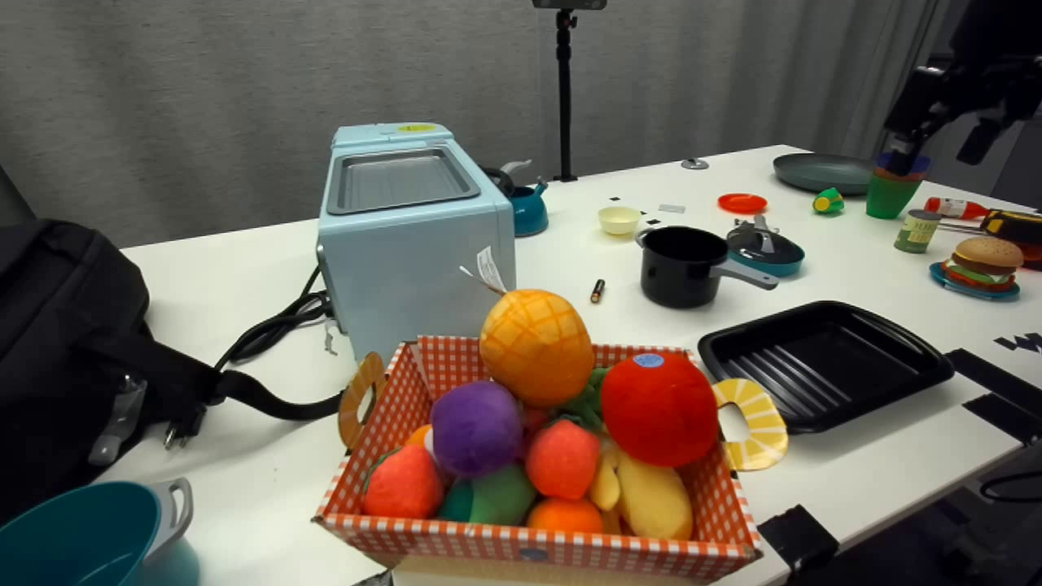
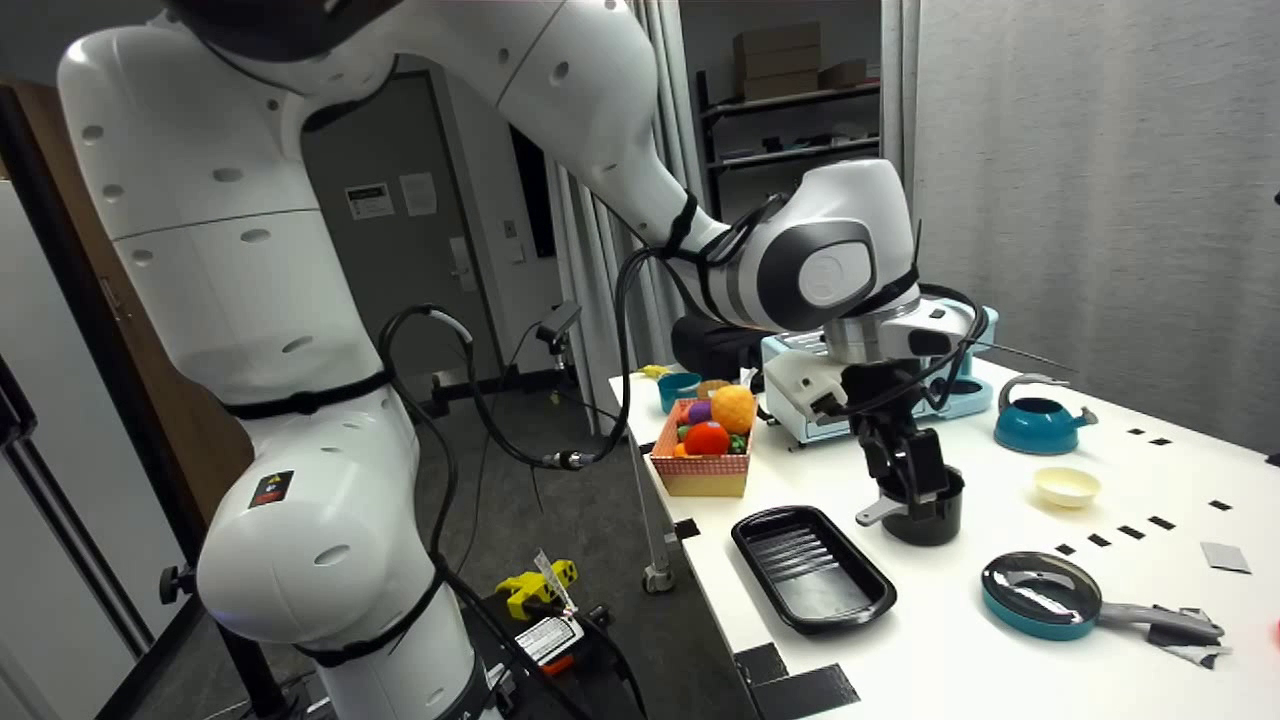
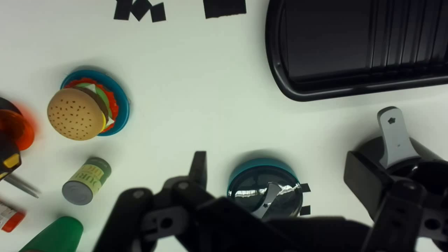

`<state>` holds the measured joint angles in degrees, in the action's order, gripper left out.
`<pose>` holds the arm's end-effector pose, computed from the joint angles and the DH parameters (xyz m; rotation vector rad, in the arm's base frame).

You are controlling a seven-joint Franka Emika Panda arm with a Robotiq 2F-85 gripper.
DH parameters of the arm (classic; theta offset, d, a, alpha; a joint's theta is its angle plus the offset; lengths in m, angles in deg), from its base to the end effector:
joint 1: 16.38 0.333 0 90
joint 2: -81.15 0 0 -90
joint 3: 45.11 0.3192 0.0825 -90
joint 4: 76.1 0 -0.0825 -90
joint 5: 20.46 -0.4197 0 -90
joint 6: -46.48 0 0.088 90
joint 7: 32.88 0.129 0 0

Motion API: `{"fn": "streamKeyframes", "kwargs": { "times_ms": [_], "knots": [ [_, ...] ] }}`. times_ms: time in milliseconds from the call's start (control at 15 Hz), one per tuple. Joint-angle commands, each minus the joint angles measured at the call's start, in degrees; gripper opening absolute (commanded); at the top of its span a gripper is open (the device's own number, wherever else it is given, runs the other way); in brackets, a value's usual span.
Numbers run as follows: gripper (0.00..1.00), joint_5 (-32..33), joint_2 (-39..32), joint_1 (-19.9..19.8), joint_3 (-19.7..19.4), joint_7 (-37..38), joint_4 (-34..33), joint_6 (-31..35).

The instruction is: Transfer the lid from the pan to the black pot

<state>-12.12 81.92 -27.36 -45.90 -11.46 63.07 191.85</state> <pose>0.5106 -0.1065 0.2768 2.9741 -0.7034 0.1967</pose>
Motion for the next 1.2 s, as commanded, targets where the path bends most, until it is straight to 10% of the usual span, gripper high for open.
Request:
{"fn": "streamKeyframes", "kwargs": {
  "times_ms": [0, 1133],
  "knots": [
    [1.0, 2.45, -8.31, 1.83, -2.59, 6.0, -6.95, 2.95],
    [1.0, 0.05, -13.72, 4.59, -6.92, 7.9, -12.44, 2.16]
  ]
}}
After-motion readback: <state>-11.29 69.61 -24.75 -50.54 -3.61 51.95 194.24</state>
